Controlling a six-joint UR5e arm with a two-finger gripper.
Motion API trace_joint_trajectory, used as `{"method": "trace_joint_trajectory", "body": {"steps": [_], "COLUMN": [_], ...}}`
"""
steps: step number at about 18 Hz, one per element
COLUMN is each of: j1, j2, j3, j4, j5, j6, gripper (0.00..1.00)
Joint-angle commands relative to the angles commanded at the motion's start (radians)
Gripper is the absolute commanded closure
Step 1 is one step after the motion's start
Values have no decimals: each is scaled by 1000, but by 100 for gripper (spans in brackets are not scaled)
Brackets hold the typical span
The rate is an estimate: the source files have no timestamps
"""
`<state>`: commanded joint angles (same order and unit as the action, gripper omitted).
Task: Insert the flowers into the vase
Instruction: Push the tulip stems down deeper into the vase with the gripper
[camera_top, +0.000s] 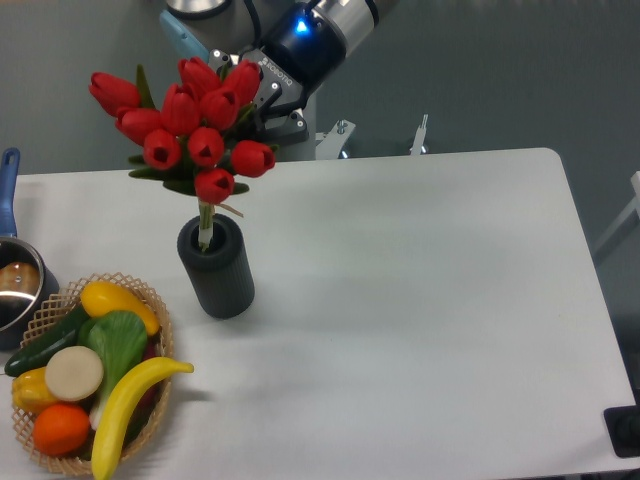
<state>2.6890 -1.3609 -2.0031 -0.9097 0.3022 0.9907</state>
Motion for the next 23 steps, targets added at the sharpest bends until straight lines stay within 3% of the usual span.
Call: {"method": "trace_joint_trajectory", "body": {"steps": [9,20,23], "j1": [11,6,5], "j2": [39,9,-10], "j3": [-94,-132,-160], "j4": [2,3,3], "j5": [5,24,84], "j6": [39,138,184], "gripper": [100,100,98]}}
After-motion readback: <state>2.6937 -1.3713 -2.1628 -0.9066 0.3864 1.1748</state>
